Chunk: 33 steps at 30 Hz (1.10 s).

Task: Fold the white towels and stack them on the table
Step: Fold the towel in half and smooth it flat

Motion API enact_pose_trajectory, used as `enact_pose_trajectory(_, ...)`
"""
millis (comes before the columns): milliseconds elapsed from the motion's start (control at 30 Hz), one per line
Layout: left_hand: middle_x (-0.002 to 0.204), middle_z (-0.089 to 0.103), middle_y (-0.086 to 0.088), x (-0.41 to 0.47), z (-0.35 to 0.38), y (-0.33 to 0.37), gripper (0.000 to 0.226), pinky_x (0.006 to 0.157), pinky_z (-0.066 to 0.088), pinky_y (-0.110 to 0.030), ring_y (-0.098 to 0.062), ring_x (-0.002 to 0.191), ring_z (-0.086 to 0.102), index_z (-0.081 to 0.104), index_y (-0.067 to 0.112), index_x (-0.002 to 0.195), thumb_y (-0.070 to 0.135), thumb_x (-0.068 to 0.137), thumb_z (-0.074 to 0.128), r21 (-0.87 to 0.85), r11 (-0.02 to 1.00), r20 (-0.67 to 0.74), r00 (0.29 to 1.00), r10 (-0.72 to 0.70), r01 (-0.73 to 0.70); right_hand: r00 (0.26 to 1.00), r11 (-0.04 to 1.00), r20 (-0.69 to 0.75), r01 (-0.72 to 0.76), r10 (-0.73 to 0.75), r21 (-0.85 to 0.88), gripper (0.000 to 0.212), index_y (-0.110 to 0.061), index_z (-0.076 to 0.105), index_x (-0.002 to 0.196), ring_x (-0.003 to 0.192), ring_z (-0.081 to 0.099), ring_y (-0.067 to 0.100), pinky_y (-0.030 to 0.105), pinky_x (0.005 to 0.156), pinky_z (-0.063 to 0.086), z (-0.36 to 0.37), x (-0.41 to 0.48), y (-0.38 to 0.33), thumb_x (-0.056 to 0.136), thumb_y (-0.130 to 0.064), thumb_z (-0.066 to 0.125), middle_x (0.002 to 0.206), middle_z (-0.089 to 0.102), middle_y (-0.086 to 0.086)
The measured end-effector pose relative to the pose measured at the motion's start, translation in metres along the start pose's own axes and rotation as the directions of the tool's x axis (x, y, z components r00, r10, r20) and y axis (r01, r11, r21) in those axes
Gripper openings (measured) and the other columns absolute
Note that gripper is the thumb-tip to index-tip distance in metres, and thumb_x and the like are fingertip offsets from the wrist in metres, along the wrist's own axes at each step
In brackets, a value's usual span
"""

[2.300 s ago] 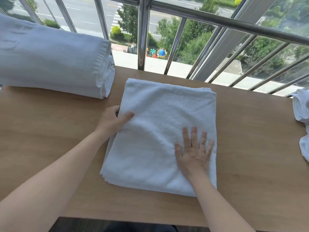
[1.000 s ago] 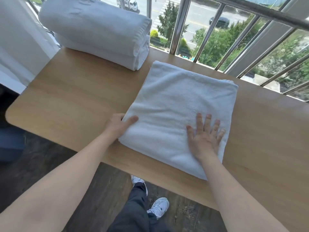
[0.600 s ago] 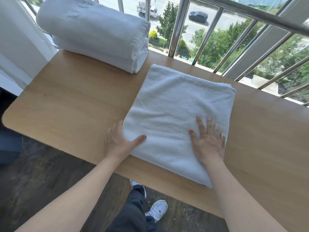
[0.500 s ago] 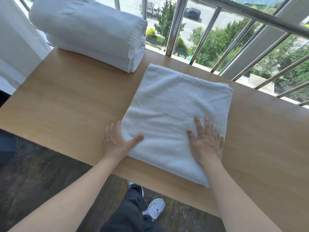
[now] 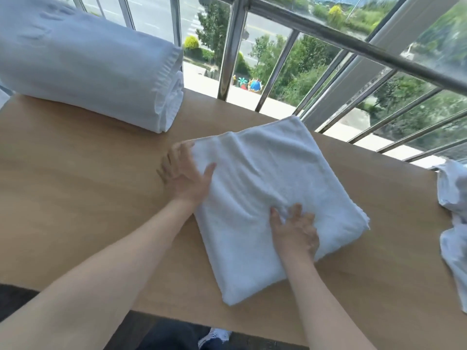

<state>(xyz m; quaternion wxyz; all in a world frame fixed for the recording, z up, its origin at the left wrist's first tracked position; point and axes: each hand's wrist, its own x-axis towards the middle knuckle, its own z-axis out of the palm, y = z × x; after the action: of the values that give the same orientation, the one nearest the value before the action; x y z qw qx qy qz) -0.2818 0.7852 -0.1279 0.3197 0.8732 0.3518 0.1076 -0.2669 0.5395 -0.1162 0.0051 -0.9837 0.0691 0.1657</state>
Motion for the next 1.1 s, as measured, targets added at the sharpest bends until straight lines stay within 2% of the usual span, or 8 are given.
enact_pose_trajectory(100, 0.159, 0.016, 0.002, -0.065, 0.021, 0.018, 0.071, 0.119, -0.001, -0.042, -0.023, 0.15, 0.01, 0.032, 0.031, 0.143, 0.065, 0.083, 0.046, -0.062, 0.994, 0.212, 0.972, 0.105, -0.094, 0.999, 0.999, 0.019, -0.039, 0.039, 0.003, 0.065, -0.015, 0.034, 0.129, 0.099, 0.059, 0.031, 0.037, 0.081, 0.048, -0.002, -0.001, -0.007, 0.095, -0.07, 0.028, 0.121, 0.048, 0.015)
enact_pose_trajectory(233, 0.163, -0.032, 0.002, -0.083, 0.044, 0.004, 0.081, 0.119, -0.019, -0.046, -0.019, 0.149, -0.031, 0.0, 0.031, 0.158, 0.068, 0.093, 0.031, 0.22, 0.906, 0.352, 0.895, 0.273, -0.363, 0.997, 0.986, 0.025, -0.073, 0.07, 0.147, 0.056, -0.015, 0.034, 0.105, 0.102, 0.061, 0.036, 0.038, 0.073, 0.04, 0.004, -0.005, -0.01, 0.095, -0.07, 0.034, 0.112, 0.06, 0.014)
enact_pose_trajectory(467, 0.166, -0.024, 0.005, -0.01, 0.048, 0.01, 0.069, 0.118, -0.023, -0.041, -0.017, 0.153, -0.021, -0.004, 0.03, 0.16, 0.06, 0.101, 0.013, 0.26, 0.739, 0.484, 0.747, 0.457, -0.621, 0.998, 0.947, 0.067, -0.022, 0.001, 0.32, 0.038, -0.022, 0.045, 0.09, 0.094, 0.062, 0.03, 0.038, 0.072, 0.043, 0.002, -0.003, 0.0, 0.101, -0.057, 0.036, 0.09, 0.062, 0.0)
enact_pose_trajectory(567, 0.165, -0.027, 0.001, -0.022, 0.049, 0.022, 0.063, 0.117, -0.028, -0.041, -0.019, 0.15, -0.027, -0.01, 0.025, 0.159, 0.048, 0.104, 0.008, 0.351, 0.752, 0.431, 0.809, 0.399, -0.558, 0.978, 0.919, -0.123, 0.199, -0.166, 0.341, 0.021, -0.024, 0.044, 0.086, 0.077, 0.062, 0.025, 0.038, 0.07, 0.049, -0.002, 0.001, 0.003, 0.099, -0.039, 0.048, 0.074, 0.06, -0.005)
enact_pose_trajectory(700, 0.163, -0.032, -0.001, -0.068, 0.064, 0.031, 0.07, 0.12, -0.022, -0.04, -0.019, 0.148, -0.034, -0.018, 0.023, 0.157, 0.056, 0.1, 0.007, 0.345, 0.799, 0.443, 0.836, 0.325, -0.493, 0.812, 0.82, -0.348, 0.547, -0.469, 0.172, 0.033, -0.02, 0.061, 0.124, 0.115, 0.055, 0.029, 0.044, 0.104, 0.038, -0.004, 0.023, 0.004, 0.091, -0.024, 0.064, 0.121, 0.061, 0.003)
enact_pose_trajectory(800, 0.167, -0.017, -0.003, -0.069, 0.062, 0.031, 0.072, 0.123, -0.012, -0.041, -0.02, 0.152, -0.024, -0.005, 0.022, 0.161, 0.056, 0.101, 0.013, 0.36, 0.784, 0.411, 0.841, 0.352, -0.505, 0.81, 0.809, -0.141, 0.582, -0.569, 0.079, 0.059, -0.043, 0.016, 0.157, 0.155, 0.002, 0.022, 0.048, 0.123, -0.005, -0.004, 0.047, 0.007, 0.102, -0.052, 0.034, 0.167, 0.01, -0.007)
enact_pose_trajectory(933, 0.168, -0.014, -0.005, -0.069, 0.06, 0.033, 0.077, 0.124, -0.005, -0.041, -0.019, 0.154, -0.015, -0.001, 0.019, 0.162, 0.057, 0.1, 0.023, 0.374, 0.78, 0.386, 0.849, 0.361, -0.502, 0.851, 0.855, -0.087, 0.519, -0.517, 0.004, 0.063, -0.052, -0.014, 0.153, 0.149, -0.031, 0.017, 0.05, 0.12, -0.018, -0.004, 0.098, 0.042, 0.096, -0.07, 0.007, 0.163, -0.025, -0.017)
enact_pose_trajectory(1100, 0.169, -0.011, -0.001, -0.072, 0.063, 0.033, 0.085, 0.125, -0.005, -0.039, -0.014, 0.154, -0.013, -0.007, 0.017, 0.161, 0.064, 0.096, 0.024, 0.444, 0.829, 0.297, 0.928, 0.224, -0.342, 0.95, 0.95, 0.013, 0.311, -0.311, 0.042, 0.064, -0.053, -0.017, 0.152, 0.15, -0.028, 0.014, 0.047, 0.124, -0.008, -0.025, 0.158, 0.081, 0.093, -0.071, 0.003, 0.163, -0.028, -0.017)
